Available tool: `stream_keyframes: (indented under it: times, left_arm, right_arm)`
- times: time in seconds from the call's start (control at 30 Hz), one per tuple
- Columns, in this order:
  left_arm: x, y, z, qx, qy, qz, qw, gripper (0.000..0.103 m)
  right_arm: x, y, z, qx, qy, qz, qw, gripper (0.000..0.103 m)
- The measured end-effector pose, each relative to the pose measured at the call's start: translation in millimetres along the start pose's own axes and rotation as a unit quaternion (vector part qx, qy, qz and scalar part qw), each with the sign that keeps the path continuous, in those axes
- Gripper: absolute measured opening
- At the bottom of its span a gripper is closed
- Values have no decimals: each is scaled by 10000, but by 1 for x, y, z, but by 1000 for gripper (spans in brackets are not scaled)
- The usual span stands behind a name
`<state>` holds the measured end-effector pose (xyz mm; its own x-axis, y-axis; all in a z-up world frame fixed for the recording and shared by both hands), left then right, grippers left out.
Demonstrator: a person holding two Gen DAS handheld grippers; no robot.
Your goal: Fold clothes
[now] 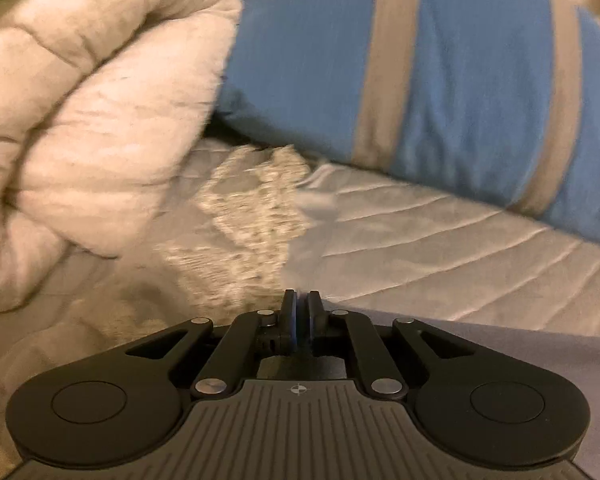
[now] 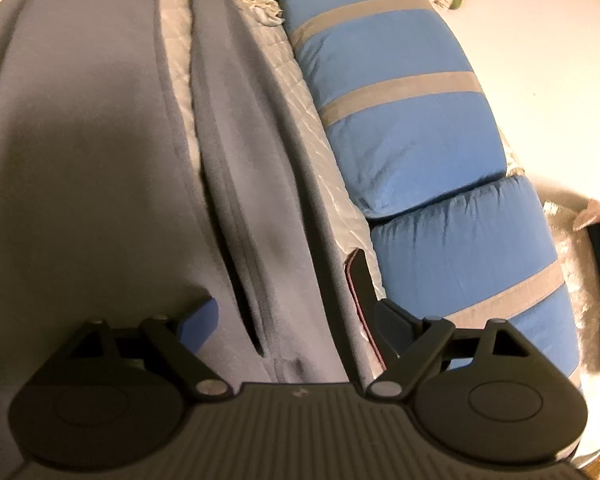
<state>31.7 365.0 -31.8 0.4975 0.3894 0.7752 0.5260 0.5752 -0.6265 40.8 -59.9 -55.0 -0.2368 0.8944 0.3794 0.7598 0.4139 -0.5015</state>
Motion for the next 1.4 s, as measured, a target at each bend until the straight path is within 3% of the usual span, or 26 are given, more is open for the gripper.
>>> stream_keyframes:
  times: [0.07,0.13,0.2,0.33,0.43,0.53,0.6,0.67,0.73,0.83,0.97,1.03,1.13,1.27,1.4]
  left_arm:
    - [2,-4,4,182,-108,-139,9997,27]
    - [6,-11,9,-83,-393,-276,9988,48]
    - [10,-15,9,-473,-596,-284,9967,53]
    - [15,-13,-14,-914,-397,62,9950,53]
    - [14,-8,-36,-840,-67,341,9959,53]
    - [7,8,-49,-861,102,728,9936,53]
    - [-3,15,-58,-708,371,665,9946,52]
    - [-3,14,-67,-534,521,630,9952,42]
    - [-1,13,-69,-513,386,643,9959,22]
    - [-2,11,-69,-479,321,625,9964,9]
    - [0,8,-67,-531,130,624,9966,4]
    - [0,7,-67,-532,154,600,9967,4]
    - [1,7,-68,-526,165,585,9968,4]
    - [2,8,-67,-531,103,598,9967,4]
    - [3,8,-70,-484,94,614,9969,3]
  right_arm:
    - [2,-2,-6,93,242,-42,9997,93]
    - [4,-3,-11,147,423,-79,9990,95]
    - [6,-4,-15,150,506,-90,9986,96]
    - [5,0,-21,83,681,3,9976,96]
    - [-8,5,-41,1,1384,167,9902,96]
    - [-20,11,-62,-82,2079,330,9776,96]
    - [-29,15,-75,-137,2536,438,9662,96]
    - [-37,19,-89,-191,2988,545,9526,97]
    - [-45,22,-103,-245,3432,650,9367,97]
    - [-63,28,-124,-373,4105,811,9075,97]
    - [-127,38,-163,-934,5129,1057,8468,95]
    - [-159,43,-181,-1215,5552,1172,8144,89]
    - [-205,50,-199,-1573,5843,1415,7834,88]
    - [-263,54,-210,-1908,6450,1760,7188,86]
    - [-298,61,-215,-2026,6784,1897,6803,83]
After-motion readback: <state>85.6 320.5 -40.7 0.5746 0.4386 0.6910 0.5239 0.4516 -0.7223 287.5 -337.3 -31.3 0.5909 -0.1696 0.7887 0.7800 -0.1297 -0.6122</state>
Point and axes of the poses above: each gripper's, at about its wrist camera, not at the fingertips, and y roughly the way its jaws point, z to its left, x to its top, the point moved 1 cm from there along y, roughly the way its jaws point, and after that the axes turned 3 degrees about z, right-handed, at the moved point
